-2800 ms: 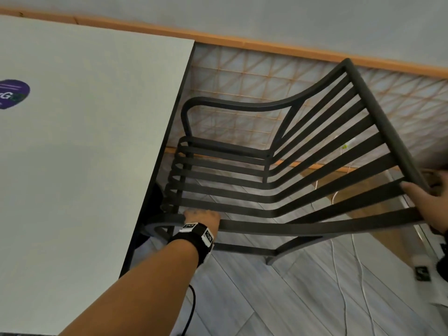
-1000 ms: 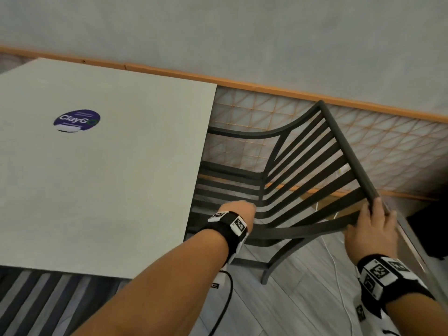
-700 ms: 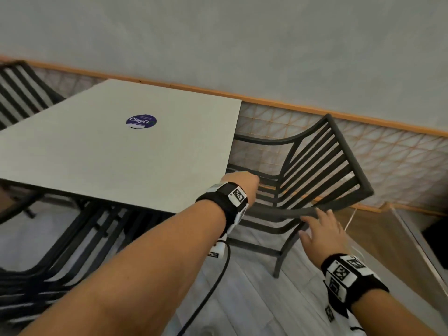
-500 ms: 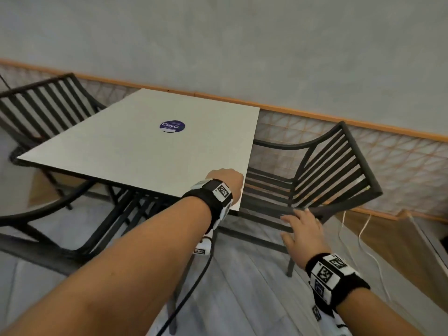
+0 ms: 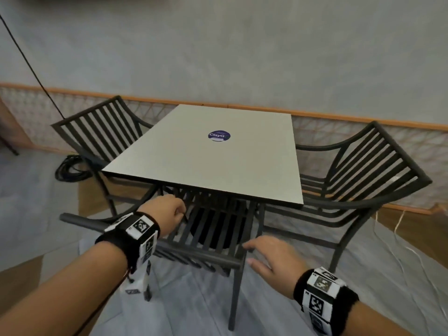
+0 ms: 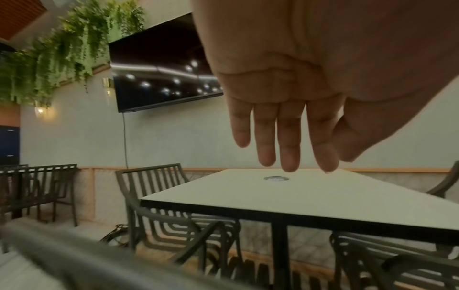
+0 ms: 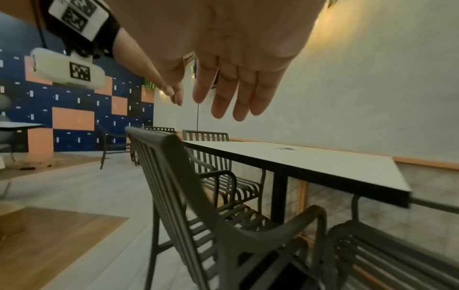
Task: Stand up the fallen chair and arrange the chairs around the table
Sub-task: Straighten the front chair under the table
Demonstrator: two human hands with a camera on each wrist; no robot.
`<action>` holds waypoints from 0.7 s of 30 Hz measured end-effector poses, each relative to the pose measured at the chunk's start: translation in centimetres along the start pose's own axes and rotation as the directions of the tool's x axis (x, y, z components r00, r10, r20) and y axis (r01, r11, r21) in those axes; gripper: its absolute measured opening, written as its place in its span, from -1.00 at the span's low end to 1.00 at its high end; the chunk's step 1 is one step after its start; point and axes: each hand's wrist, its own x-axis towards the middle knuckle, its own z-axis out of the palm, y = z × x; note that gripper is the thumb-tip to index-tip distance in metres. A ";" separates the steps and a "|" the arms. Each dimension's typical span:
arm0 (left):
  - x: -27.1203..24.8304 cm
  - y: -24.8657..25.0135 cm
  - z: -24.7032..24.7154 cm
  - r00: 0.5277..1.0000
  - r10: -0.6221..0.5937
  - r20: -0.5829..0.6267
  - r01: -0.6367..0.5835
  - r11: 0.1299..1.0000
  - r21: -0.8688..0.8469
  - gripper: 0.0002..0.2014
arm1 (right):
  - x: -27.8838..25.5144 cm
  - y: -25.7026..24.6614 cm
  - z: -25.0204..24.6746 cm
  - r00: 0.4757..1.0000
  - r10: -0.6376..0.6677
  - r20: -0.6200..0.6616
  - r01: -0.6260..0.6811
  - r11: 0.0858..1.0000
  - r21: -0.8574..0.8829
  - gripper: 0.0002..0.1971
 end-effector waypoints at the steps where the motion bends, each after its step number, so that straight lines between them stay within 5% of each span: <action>1: -0.4 -2.5 0.1 1.000 -0.011 0.019 0.011 1.000 0.002 -0.75 | 0.3 -2.0 0.9 1.000 0.029 0.000 -0.029 0.999 0.032 -0.36; 12: -2.0 -18.2 1.5 0.994 -0.051 0.098 0.053 0.998 -0.023 -0.65 | 4.7 -12.8 8.3 0.969 0.224 -0.106 -0.235 0.966 -0.107 -0.53; 21: -1.4 -25.9 5.9 0.987 -0.136 0.083 0.121 0.980 0.158 -0.45 | 4.9 -11.0 9.7 0.826 0.558 -0.081 -0.563 0.804 -0.191 -0.54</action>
